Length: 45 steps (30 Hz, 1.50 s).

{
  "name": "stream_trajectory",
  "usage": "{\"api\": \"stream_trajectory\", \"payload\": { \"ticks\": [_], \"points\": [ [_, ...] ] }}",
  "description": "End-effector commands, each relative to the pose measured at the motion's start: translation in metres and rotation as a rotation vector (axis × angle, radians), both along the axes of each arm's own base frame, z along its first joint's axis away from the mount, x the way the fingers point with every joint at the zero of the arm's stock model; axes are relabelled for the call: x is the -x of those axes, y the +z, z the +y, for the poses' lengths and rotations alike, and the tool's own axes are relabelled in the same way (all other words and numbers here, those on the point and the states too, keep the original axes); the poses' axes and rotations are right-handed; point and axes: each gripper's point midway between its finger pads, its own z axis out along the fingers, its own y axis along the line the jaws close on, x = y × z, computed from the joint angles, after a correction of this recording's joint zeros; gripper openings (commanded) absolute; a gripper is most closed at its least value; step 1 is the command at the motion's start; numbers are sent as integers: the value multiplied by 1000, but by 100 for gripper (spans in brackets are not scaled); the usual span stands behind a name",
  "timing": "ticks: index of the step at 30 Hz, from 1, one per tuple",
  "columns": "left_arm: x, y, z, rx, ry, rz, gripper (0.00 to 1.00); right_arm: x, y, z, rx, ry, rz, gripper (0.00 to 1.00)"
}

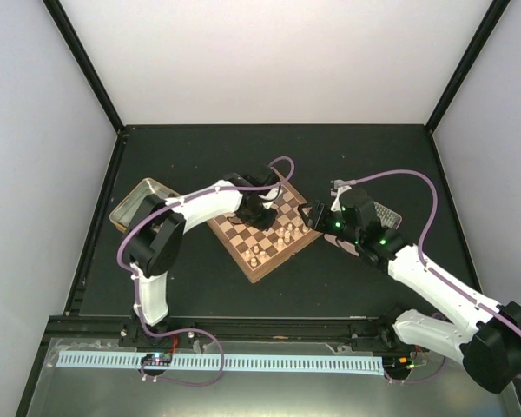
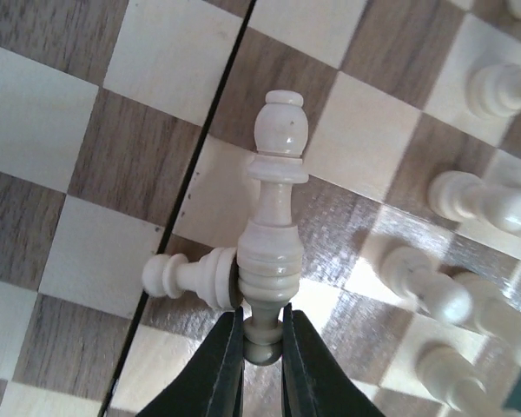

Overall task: Set up the chess pieces on the board
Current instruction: Pick up the chess piece from the chessboard.

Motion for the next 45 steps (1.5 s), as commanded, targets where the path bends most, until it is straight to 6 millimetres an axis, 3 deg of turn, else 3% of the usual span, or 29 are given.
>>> {"api": "stream_trajectory", "payload": {
  "ticks": [1,12,23,30,40,45],
  "points": [
    [0,37,-12,117,-30,-53,1,0,1,13,-53,73,-8,53],
    [15,67,-12,246,-51,-65,2,-9,-8,23,-141,117,62,52],
    [29,96,-13,377,-79,-88,1,-33,-21,65,-202,286,148,53],
    [34,99,-9,403,-75,-85,2,-48,-26,78,-227,296,172,48],
    [34,100,-4,405,-65,-93,2,-50,-35,83,-242,316,194,28],
    [32,99,-2,399,-55,-92,2,-51,-34,84,-238,321,170,12]
  ]
}}
